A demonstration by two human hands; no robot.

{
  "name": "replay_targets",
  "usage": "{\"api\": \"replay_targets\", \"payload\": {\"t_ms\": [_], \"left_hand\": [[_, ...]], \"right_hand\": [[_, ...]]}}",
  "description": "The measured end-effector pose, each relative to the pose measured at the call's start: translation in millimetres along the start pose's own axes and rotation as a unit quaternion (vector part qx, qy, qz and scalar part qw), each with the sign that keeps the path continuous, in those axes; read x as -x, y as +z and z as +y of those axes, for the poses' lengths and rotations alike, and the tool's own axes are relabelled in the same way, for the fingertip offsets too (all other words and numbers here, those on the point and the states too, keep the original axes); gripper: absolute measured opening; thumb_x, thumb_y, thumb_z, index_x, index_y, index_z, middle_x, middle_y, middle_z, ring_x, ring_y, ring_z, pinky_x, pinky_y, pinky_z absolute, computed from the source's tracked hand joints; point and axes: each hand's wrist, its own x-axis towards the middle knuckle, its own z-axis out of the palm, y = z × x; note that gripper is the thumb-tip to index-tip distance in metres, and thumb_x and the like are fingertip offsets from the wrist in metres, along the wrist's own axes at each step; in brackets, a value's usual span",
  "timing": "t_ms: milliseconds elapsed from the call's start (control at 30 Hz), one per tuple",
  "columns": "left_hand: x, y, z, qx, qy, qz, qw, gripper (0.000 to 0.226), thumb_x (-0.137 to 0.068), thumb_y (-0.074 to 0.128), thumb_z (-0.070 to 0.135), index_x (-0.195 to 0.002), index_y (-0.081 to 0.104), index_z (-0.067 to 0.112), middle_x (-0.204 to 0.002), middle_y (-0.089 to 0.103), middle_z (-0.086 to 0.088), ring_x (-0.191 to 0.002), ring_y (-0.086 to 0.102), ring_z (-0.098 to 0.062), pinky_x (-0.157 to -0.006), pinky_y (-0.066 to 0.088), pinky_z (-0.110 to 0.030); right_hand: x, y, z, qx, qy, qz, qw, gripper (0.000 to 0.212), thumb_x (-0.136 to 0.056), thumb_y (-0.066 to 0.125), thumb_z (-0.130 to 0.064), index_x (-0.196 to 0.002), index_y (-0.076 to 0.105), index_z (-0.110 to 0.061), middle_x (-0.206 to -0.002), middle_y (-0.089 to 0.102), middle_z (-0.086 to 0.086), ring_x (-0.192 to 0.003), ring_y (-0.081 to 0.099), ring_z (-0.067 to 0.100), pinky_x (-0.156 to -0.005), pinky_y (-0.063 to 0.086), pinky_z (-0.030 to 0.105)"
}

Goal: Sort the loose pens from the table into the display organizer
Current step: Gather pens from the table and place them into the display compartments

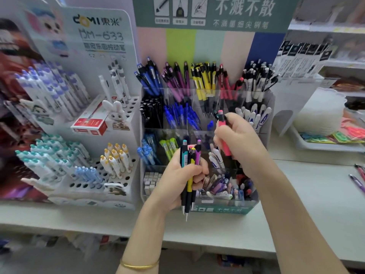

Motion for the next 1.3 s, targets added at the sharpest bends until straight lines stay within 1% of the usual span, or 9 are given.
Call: {"api": "replay_targets", "payload": {"t_ms": [133, 333, 433, 567, 667, 867, 1000, 1133, 1300], "left_hand": [[1, -10, 3, 0.043, 0.002, -0.092, 0.995, 0.075, -0.072, 0.043, -0.015, -0.14, 0.034, 0.015, -0.071, 0.053, -0.012, -0.046, 0.036, -0.012, -0.04, 0.032, -0.018], [5, -16, 10, 0.151, -0.031, -0.206, 0.966, 0.028, -0.073, 0.041, -0.004, -0.097, 0.054, -0.002, -0.075, 0.058, -0.008, -0.044, 0.039, -0.003, -0.039, 0.032, -0.013], [7, -16, 16, 0.165, -0.049, -0.229, 0.958, 0.025, -0.075, 0.035, -0.002, -0.09, 0.054, -0.001, -0.075, 0.059, -0.003, -0.048, 0.033, -0.005, -0.042, 0.03, -0.013], [9, -21, 16, 0.172, -0.063, -0.207, 0.961, 0.018, -0.073, 0.039, -0.001, -0.084, 0.053, 0.002, -0.075, 0.055, -0.004, -0.047, 0.038, -0.003, -0.04, 0.032, -0.013], [8, -22, 17, 0.187, -0.069, -0.187, 0.962, 0.019, -0.076, 0.04, -0.003, -0.089, 0.052, 0.001, -0.077, 0.056, -0.005, -0.049, 0.046, -0.003, -0.041, 0.034, -0.013], [9, -28, 21, 0.085, -0.049, -0.108, 0.989, 0.02, -0.076, 0.048, -0.004, -0.095, 0.045, 0.002, -0.066, 0.055, 0.001, -0.045, 0.04, -0.003, -0.039, 0.029, -0.014], [7, -24, 24, 0.064, -0.021, -0.055, 0.996, 0.022, -0.079, 0.045, -0.004, -0.1, 0.05, -0.002, -0.073, 0.058, -0.005, -0.046, 0.037, -0.005, -0.038, 0.031, -0.014], [3, -18, 35, 0.031, -0.031, -0.033, 0.998, 0.014, -0.074, 0.049, -0.004, -0.085, 0.052, 0.002, -0.069, 0.053, -0.006, -0.045, 0.039, -0.008, -0.038, 0.031, -0.016], [-4, -14, 47, 0.003, -0.034, -0.008, 0.999, 0.016, -0.074, 0.051, -0.003, -0.078, 0.064, 0.004, -0.057, 0.049, -0.004, -0.044, 0.038, -0.008, -0.039, 0.031, -0.016]], "right_hand": [[6, 1, -4, -0.021, -0.005, -0.104, 0.994, 0.016, -0.087, 0.067, -0.021, -0.071, 0.068, -0.018, -0.049, 0.038, -0.006, -0.042, 0.032, 0.006, -0.046, 0.027, 0.015], [2, 8, 4, -0.115, 0.052, -0.229, 0.965, 0.044, -0.088, 0.048, -0.044, -0.098, 0.07, -0.008, -0.05, 0.034, 0.007, -0.038, 0.029, 0.008, -0.039, 0.032, 0.012], [2, 12, 10, -0.176, 0.076, -0.256, 0.947, 0.011, -0.085, 0.062, -0.022, -0.081, 0.071, -0.017, -0.05, 0.037, 0.009, -0.038, 0.031, 0.009, -0.04, 0.029, 0.016], [-3, 17, 19, -0.182, 0.086, -0.281, 0.939, 0.014, -0.089, 0.059, -0.002, -0.1, 0.068, -0.004, -0.073, 0.067, 0.013, -0.053, 0.059, 0.013, -0.058, 0.045, 0.028], [-5, 24, 15, -0.177, 0.085, -0.248, 0.949, 0.022, -0.091, 0.059, -0.002, -0.107, 0.056, 0.014, -0.075, 0.069, 0.013, -0.049, 0.061, 0.012, -0.051, 0.05, 0.019], [-19, 9, 10, -0.152, 0.024, -0.043, 0.987, 0.01, -0.093, 0.059, -0.014, -0.094, 0.066, -0.006, -0.058, 0.044, 0.002, -0.044, 0.035, 0.006, -0.041, 0.032, 0.015], [-18, 14, 9, -0.16, 0.04, -0.035, 0.986, 0.01, -0.093, 0.059, -0.019, -0.096, 0.063, -0.01, -0.063, 0.053, 0.005, -0.043, 0.042, 0.01, -0.038, 0.036, 0.02], [-18, 16, 11, -0.153, 0.052, -0.057, 0.985, 0.024, -0.092, 0.061, -0.022, -0.097, 0.064, 0.001, -0.083, 0.065, 0.033, -0.044, 0.048, 0.015, -0.04, 0.043, 0.022], [-29, -6, 1, -0.161, 0.037, -0.038, 0.986, 0.018, -0.092, 0.06, -0.02, -0.092, 0.062, -0.002, -0.07, 0.066, 0.014, -0.049, 0.057, 0.015, -0.046, 0.053, 0.023]]}}
